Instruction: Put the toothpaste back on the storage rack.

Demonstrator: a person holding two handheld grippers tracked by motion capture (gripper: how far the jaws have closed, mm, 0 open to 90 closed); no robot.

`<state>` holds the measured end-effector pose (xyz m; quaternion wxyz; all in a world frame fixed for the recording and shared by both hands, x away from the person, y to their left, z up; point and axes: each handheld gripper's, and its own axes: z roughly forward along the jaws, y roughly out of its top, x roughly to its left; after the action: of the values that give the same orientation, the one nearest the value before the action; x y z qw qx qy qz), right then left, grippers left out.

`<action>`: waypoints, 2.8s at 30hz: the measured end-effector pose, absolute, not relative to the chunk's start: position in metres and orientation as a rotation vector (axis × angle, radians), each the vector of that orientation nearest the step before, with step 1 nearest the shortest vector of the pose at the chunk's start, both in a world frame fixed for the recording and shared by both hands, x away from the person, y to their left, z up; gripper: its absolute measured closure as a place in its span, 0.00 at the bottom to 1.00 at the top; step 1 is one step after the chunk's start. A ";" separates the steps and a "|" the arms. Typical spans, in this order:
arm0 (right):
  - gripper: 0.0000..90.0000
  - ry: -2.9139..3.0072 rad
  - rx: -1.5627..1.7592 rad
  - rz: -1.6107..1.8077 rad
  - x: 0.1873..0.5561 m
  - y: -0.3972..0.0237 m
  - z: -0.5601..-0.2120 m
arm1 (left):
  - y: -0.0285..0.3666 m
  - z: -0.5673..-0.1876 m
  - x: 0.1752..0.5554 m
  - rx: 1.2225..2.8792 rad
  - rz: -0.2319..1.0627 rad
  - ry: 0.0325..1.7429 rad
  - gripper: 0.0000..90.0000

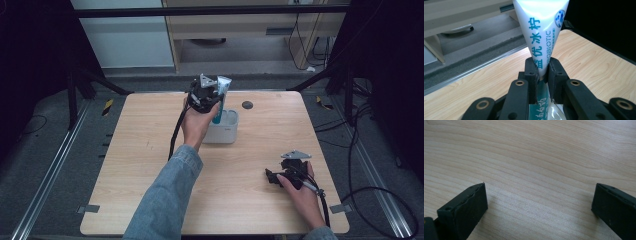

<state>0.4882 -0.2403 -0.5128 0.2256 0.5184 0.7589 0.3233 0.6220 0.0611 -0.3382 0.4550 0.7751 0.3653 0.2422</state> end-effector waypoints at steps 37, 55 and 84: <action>0.00 2.093 1.435 0.891 0.488 -0.240 -0.513 | 0.065 -0.378 0.625 1.951 0.551 0.929 0.87; 0.00 2.094 1.434 0.890 0.488 -0.240 -0.513 | 0.062 -0.383 0.625 1.968 0.545 0.923 0.87; 0.00 2.095 1.432 0.888 0.488 -0.240 -0.513 | 0.059 -0.391 0.622 2.019 0.536 0.934 0.87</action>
<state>0.4881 -0.2404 -0.5126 0.2247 0.5189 0.7594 0.3218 0.6224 0.0591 -0.3914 0.4140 0.8031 0.3717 0.2132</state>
